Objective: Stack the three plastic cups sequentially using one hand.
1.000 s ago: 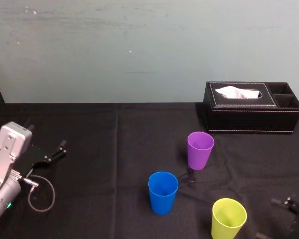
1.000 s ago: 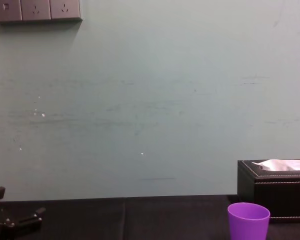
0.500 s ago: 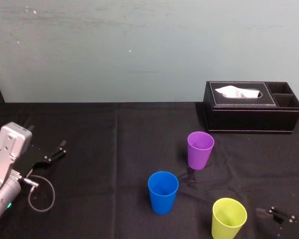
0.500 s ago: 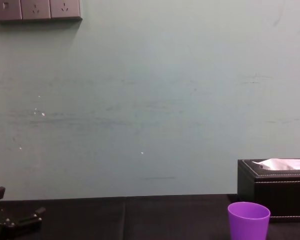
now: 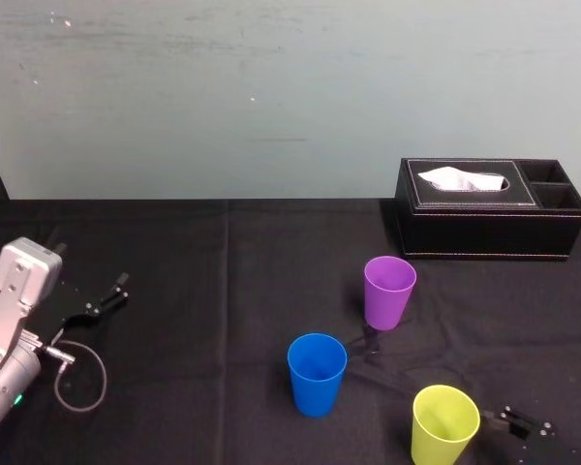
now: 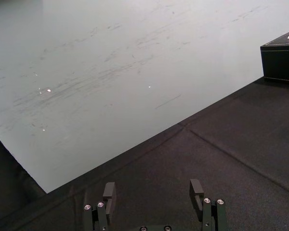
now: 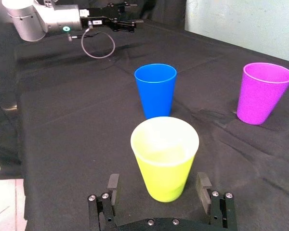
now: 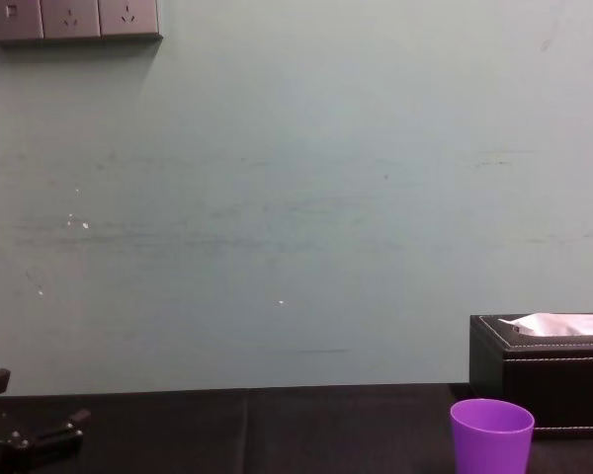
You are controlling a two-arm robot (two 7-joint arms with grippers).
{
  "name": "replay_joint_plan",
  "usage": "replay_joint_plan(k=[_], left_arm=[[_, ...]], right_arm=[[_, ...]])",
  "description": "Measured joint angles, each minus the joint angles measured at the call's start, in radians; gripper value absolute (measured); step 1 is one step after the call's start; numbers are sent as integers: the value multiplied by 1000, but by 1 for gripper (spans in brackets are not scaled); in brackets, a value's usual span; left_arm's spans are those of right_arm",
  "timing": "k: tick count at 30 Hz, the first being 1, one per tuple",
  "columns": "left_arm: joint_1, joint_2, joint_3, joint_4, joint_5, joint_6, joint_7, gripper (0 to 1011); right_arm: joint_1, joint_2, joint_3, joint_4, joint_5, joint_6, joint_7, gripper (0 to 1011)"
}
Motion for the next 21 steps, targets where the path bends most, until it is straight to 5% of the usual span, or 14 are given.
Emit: replay_joint_plan(k=[21], left_arm=[[0, 0, 0, 0, 0, 0, 0, 1000]], right_arm=[[72, -50, -52, 35, -17, 26, -1, 1000]])
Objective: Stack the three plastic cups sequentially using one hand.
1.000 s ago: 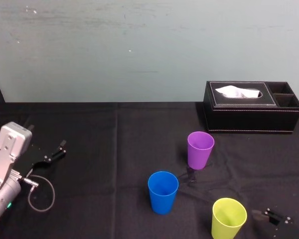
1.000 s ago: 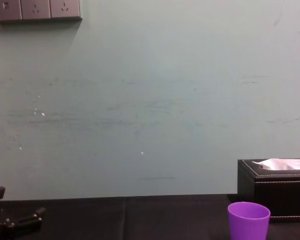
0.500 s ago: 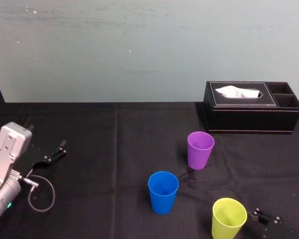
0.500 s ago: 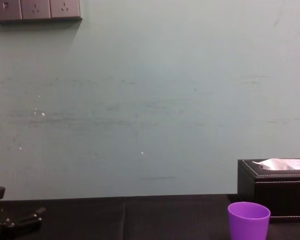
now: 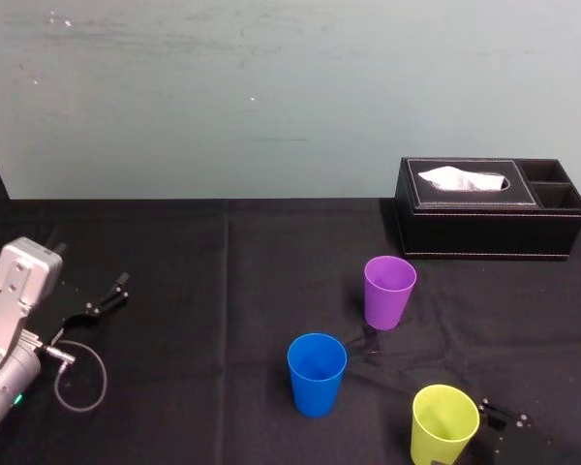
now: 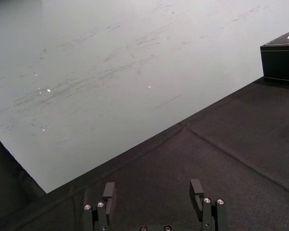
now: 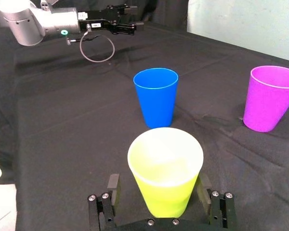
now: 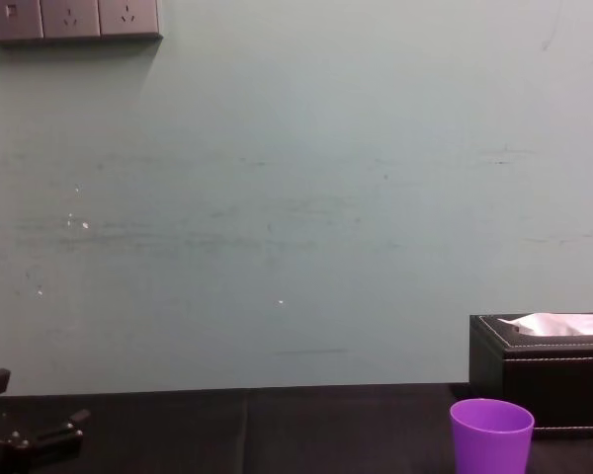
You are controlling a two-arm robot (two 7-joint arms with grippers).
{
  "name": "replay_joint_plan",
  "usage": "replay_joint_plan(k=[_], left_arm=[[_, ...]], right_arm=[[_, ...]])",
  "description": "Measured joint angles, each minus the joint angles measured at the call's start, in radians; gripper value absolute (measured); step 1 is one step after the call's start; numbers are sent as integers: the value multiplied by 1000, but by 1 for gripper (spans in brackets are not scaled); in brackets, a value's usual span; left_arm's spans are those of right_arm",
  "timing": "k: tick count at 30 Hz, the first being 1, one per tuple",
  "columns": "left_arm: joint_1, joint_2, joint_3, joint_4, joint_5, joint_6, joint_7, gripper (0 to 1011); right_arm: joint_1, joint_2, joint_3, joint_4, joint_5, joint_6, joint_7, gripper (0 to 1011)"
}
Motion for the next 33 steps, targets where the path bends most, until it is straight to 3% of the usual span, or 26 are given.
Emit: replay_joint_plan(k=[13, 28, 33], left_arm=[[0, 0, 0, 0, 0, 0, 0, 1000], [0, 0, 0, 0, 0, 0, 0, 1000], [0, 0, 0, 0, 0, 0, 0, 1000]], right_arm=[[46, -36, -32, 31, -12, 11, -15, 1000], [59, -44, -41, 39, -23, 14, -24, 1000], [58, -44, -40, 38, -21, 14, -24, 915]])
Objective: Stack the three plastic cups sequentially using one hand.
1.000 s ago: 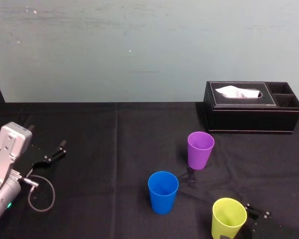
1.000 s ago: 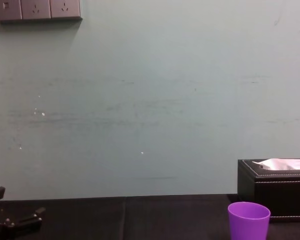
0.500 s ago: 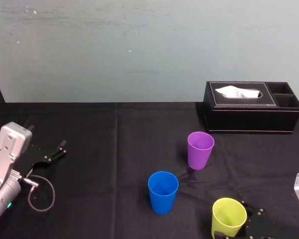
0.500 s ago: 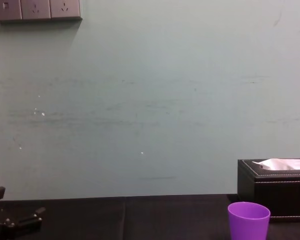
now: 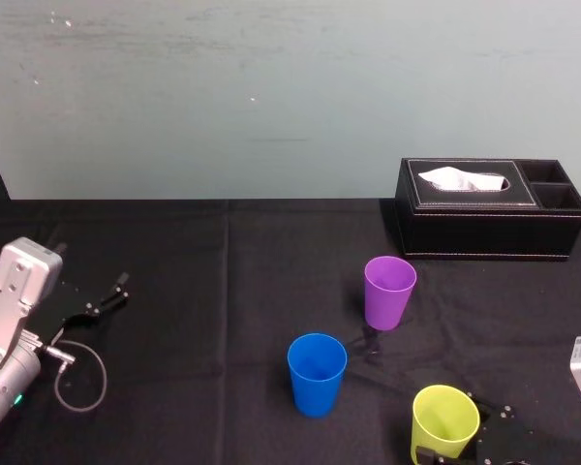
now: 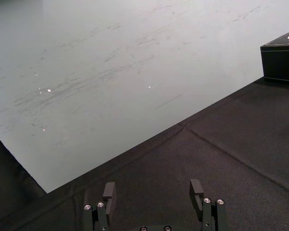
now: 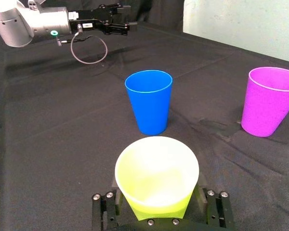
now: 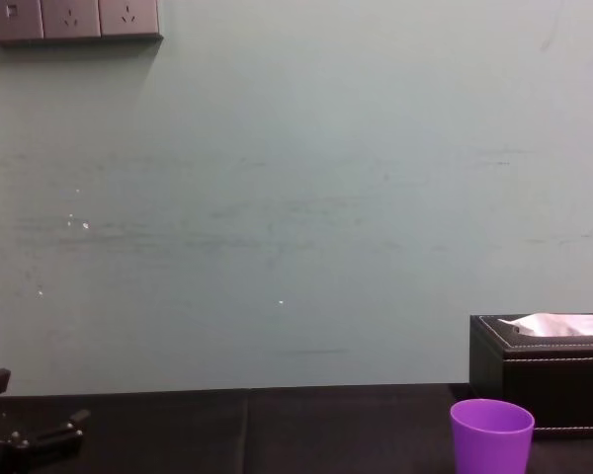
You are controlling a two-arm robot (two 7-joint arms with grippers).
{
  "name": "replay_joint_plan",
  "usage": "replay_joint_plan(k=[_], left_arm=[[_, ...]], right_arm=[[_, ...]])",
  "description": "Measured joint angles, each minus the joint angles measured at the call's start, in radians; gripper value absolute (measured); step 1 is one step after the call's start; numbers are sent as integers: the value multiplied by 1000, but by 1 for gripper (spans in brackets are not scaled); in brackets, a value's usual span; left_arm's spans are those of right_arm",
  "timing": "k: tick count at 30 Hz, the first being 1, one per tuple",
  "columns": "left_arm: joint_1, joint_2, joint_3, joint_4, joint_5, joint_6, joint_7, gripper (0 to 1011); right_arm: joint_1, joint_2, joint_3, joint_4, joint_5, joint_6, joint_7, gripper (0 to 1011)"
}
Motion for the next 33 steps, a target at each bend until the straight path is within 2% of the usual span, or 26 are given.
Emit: replay_joint_plan(k=[6, 9, 24, 27, 33], left_arm=[[0, 0, 0, 0, 0, 0, 0, 1000], [0, 0, 0, 0, 0, 0, 0, 1000], [0, 0, 0, 0, 0, 0, 0, 1000], [0, 0, 0, 0, 0, 0, 0, 1000], [0, 0, 0, 0, 0, 0, 0, 1000]], right_arm=[[-1, 0, 1, -1, 2, 0, 1, 756], [-1, 1, 1, -1, 2, 0, 1, 734], [6, 5, 6, -20, 4, 4, -1, 721], [16, 6, 5, -27, 3, 11, -1, 722], [73, -4, -14, -36, -2, 49, 0, 721]])
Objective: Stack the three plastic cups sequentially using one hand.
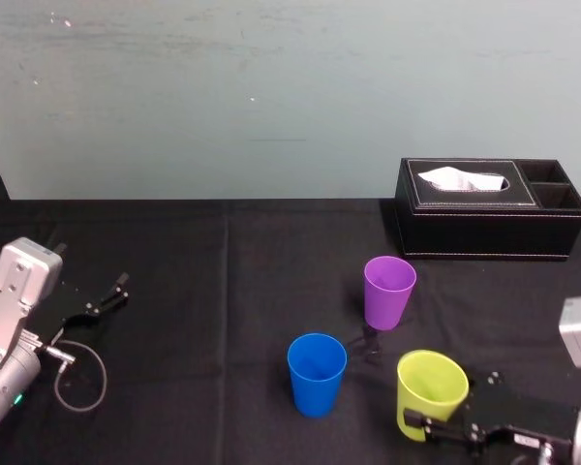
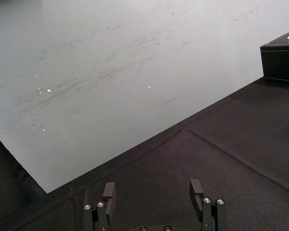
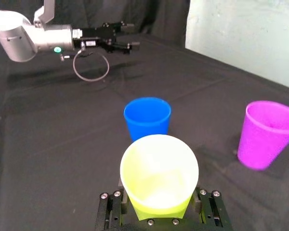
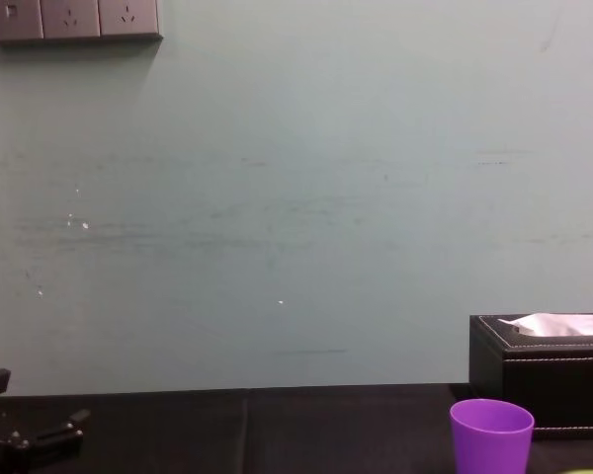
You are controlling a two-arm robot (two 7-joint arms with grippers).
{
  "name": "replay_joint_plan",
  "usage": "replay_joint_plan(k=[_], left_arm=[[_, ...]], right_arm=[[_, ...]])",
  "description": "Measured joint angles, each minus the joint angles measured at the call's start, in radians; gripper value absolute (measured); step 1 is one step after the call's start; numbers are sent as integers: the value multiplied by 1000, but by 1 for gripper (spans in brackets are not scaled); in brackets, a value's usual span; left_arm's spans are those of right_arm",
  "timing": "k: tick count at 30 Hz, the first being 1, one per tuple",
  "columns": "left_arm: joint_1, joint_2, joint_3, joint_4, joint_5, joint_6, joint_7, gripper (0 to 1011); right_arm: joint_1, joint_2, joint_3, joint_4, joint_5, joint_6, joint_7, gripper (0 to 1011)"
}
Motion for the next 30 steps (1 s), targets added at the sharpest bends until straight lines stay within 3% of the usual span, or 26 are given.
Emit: replay_joint_plan(k=[17, 30], left_arm=[[0, 0, 0, 0, 0, 0, 0, 1000], [0, 0, 0, 0, 0, 0, 0, 1000]], right_arm=[[211, -75, -43, 74, 6, 73, -18, 722], [317, -131, -46, 151, 22, 77, -41, 721]])
